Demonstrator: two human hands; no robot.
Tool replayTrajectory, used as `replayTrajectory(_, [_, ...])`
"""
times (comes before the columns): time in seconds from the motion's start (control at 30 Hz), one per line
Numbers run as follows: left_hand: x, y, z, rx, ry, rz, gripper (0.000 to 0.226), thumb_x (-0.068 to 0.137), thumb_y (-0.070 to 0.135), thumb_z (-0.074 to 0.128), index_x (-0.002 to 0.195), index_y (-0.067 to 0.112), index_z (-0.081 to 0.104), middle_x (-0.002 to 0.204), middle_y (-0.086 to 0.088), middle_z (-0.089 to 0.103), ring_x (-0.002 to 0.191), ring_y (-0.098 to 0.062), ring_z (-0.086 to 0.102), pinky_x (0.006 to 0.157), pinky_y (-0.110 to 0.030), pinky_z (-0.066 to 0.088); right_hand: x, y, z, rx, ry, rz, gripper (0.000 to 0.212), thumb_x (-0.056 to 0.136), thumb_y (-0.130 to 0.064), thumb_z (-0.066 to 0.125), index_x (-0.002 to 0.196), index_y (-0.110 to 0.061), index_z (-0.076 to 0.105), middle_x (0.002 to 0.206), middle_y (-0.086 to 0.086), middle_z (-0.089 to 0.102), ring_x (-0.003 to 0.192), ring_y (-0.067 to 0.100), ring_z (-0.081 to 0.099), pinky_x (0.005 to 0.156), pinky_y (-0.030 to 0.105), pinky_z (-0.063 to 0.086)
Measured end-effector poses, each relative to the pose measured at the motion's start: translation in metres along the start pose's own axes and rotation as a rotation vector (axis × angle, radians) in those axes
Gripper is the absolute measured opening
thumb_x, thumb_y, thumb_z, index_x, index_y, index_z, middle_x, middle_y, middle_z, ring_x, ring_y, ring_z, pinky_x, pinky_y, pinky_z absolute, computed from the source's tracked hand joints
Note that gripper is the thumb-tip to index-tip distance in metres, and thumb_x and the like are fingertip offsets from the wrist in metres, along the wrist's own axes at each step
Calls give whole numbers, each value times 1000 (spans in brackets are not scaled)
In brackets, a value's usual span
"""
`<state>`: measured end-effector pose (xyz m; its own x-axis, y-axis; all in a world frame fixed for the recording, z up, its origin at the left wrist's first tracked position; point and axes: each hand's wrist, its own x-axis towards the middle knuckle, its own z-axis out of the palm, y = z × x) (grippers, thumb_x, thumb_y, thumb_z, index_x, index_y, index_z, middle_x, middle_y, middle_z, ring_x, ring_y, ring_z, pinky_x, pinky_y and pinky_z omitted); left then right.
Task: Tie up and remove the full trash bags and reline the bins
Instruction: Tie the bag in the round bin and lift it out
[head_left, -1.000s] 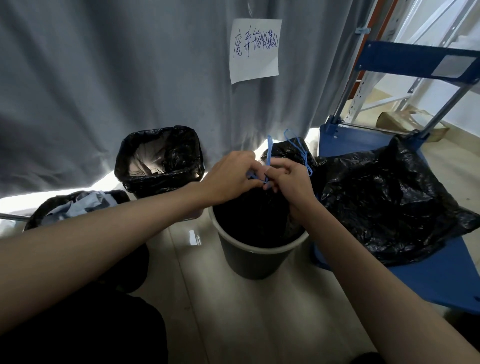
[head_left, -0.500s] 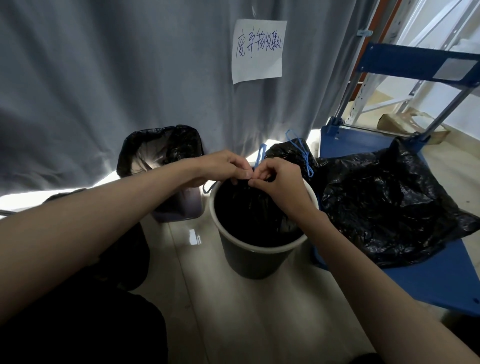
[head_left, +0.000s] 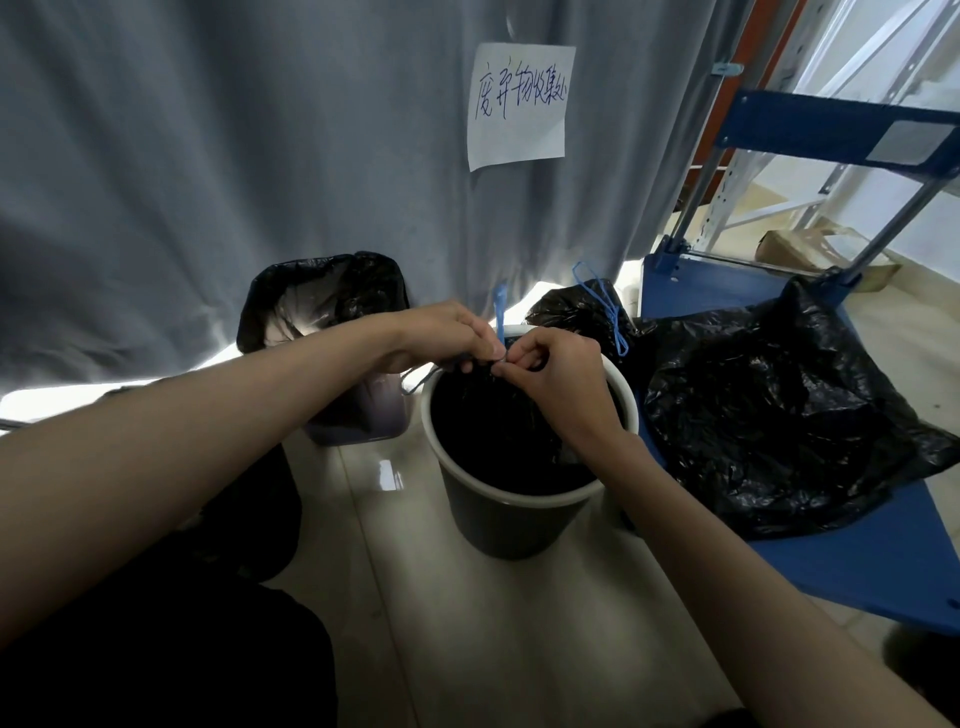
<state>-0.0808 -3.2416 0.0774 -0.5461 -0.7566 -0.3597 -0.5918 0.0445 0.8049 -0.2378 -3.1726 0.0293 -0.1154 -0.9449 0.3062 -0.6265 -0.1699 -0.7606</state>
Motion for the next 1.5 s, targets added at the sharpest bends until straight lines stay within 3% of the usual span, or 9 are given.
replayTrajectory(0.17, [1,-4,-6,-37,10,-5,18,93,9,61,102,-3,70,79,-5,57,65,-9,45,62,-20,36,-1,-1,-1,55,12,18,13,73,-21,84,73,-17,71,67,-6,69,65,8,64,72,34,56])
replayTrajectory(0.37, [3,-5,-9,65,144,60,9,84,15,74,92,12,76,57,16,62,52,5,48,48,-8,34,1,1,-5,121,-5,72,25,70,-11,85,82,-7,63,72,6,66,63,13,58,69,30,53])
replayTrajectory(0.47, [5,-4,-11,108,150,79,8,84,16,74,91,13,76,55,21,62,49,11,49,45,-4,34,2,1,-5,138,-40,105,23,71,-8,84,85,-6,66,74,9,67,60,7,54,68,24,52])
replayTrajectory(0.8, [2,2,-11,268,11,127,9,96,13,60,94,11,68,71,14,56,59,14,51,61,2,35,1,-3,-5,142,-76,52,16,77,-1,76,92,-5,71,80,14,71,72,26,64,75,28,54])
replayTrajectory(0.9, [0,3,-11,276,-21,112,11,98,11,56,96,11,66,80,10,59,70,9,52,66,0,37,1,-4,-5,139,-74,48,9,79,-2,74,88,-4,73,81,14,72,68,21,61,72,24,52])
replayTrajectory(1.0, [1,0,-8,207,-20,62,14,99,14,52,98,13,66,75,12,56,63,7,49,58,-7,36,0,-5,-4,138,-24,36,9,78,0,73,84,-3,67,78,12,68,67,20,59,68,20,50])
replayTrajectory(1.13, [1,-2,-6,165,-18,17,16,100,21,51,93,15,65,70,6,43,63,-6,33,57,-21,27,0,-6,-3,122,-50,-4,11,77,5,70,82,-5,67,78,10,69,72,27,62,71,30,53])
replayTrajectory(1.33, [1,-2,-7,93,-11,-1,16,100,21,52,94,10,61,66,3,35,59,-7,27,54,-21,22,1,-6,2,97,-36,-21,22,71,-14,84,83,-6,67,76,5,67,68,15,59,69,24,51])
replayTrajectory(1.5, [3,-3,-4,34,-31,0,18,100,20,51,93,7,61,66,1,38,56,-7,29,50,-19,24,3,-4,5,80,42,14,12,76,-16,80,76,-11,68,70,-3,65,60,4,53,65,22,51])
